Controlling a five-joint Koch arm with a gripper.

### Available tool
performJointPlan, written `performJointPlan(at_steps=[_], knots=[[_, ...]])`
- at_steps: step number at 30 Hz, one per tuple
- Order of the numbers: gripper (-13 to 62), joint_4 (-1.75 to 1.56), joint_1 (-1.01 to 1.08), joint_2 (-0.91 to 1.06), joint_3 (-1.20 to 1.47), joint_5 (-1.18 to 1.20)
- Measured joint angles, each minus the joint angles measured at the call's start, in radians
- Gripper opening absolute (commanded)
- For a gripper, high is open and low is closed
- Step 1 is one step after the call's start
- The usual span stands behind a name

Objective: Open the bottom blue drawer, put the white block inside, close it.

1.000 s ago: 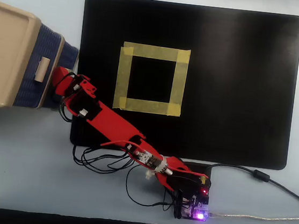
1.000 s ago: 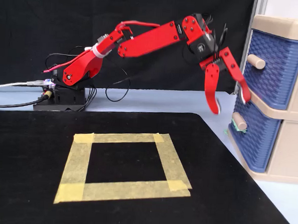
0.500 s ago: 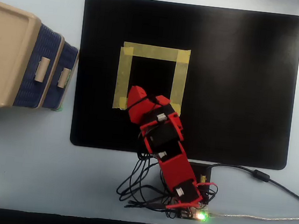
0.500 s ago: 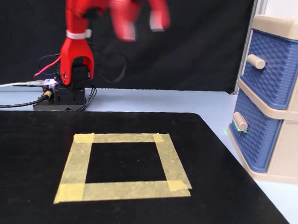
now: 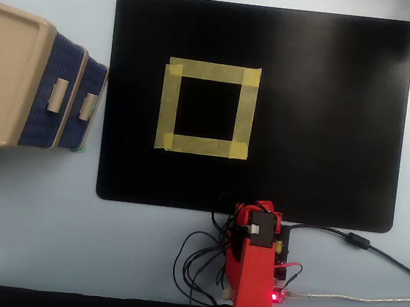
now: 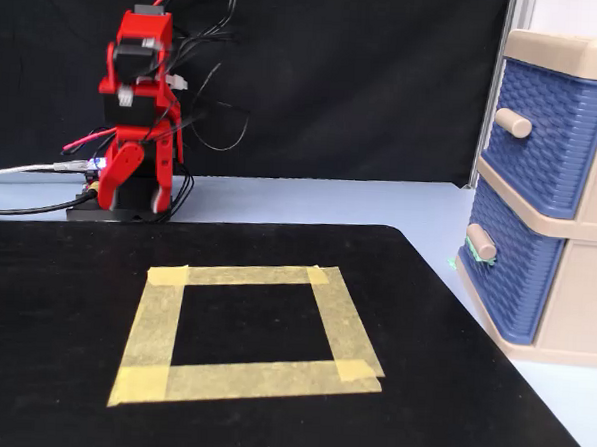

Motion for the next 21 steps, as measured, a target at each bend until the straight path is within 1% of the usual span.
performJointPlan(at_steps=[21], knots=[[35.2, 0.014, -0.005, 0.0, 0.026, -0.003]])
